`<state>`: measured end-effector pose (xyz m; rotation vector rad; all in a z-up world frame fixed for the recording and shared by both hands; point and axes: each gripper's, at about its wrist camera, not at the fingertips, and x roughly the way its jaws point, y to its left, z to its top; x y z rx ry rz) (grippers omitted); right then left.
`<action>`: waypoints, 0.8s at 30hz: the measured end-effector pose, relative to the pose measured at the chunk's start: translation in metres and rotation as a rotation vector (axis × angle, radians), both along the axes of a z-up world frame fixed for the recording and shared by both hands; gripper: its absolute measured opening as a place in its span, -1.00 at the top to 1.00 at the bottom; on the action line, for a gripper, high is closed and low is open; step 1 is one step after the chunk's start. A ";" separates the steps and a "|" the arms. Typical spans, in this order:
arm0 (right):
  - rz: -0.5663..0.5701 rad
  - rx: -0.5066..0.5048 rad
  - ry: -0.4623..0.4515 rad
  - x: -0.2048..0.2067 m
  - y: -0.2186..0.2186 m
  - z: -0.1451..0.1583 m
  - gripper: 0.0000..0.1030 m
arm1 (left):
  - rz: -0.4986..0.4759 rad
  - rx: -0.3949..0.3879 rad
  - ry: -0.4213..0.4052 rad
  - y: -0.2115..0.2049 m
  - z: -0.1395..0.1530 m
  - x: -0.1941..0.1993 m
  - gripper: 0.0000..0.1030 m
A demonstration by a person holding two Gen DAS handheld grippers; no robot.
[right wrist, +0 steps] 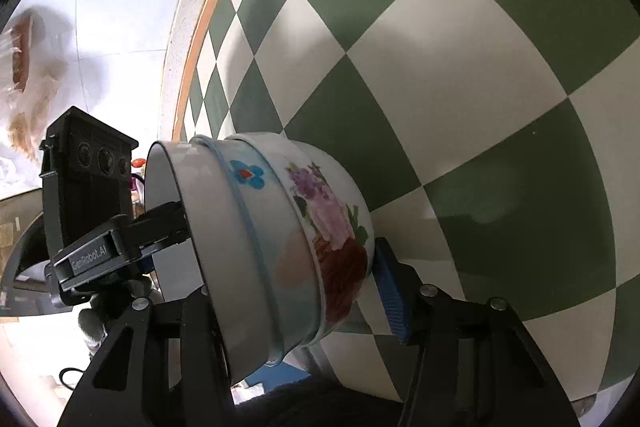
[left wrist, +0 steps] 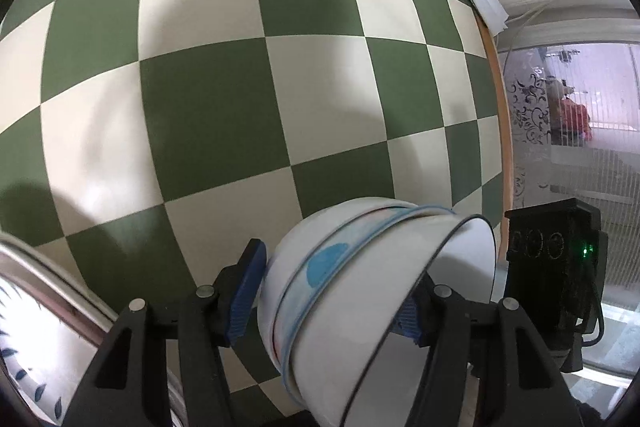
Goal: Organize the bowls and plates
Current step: 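Grip and lift the bowl stack with both tools toward the plate stack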
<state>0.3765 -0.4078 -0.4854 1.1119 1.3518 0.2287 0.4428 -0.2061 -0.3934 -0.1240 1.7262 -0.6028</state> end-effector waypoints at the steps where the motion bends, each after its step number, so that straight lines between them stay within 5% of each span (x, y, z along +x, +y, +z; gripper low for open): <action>1: 0.007 0.003 0.002 0.001 0.002 -0.001 -0.08 | 0.000 0.004 -0.002 0.000 0.000 0.000 -0.11; 15: 0.109 0.015 -0.027 0.025 0.010 0.008 -0.06 | 0.096 0.014 -0.065 0.025 0.036 -0.004 -0.11; 24: 0.190 -0.011 -0.062 0.054 0.063 0.041 -0.04 | 0.134 0.002 -0.125 0.070 0.071 -0.005 -0.11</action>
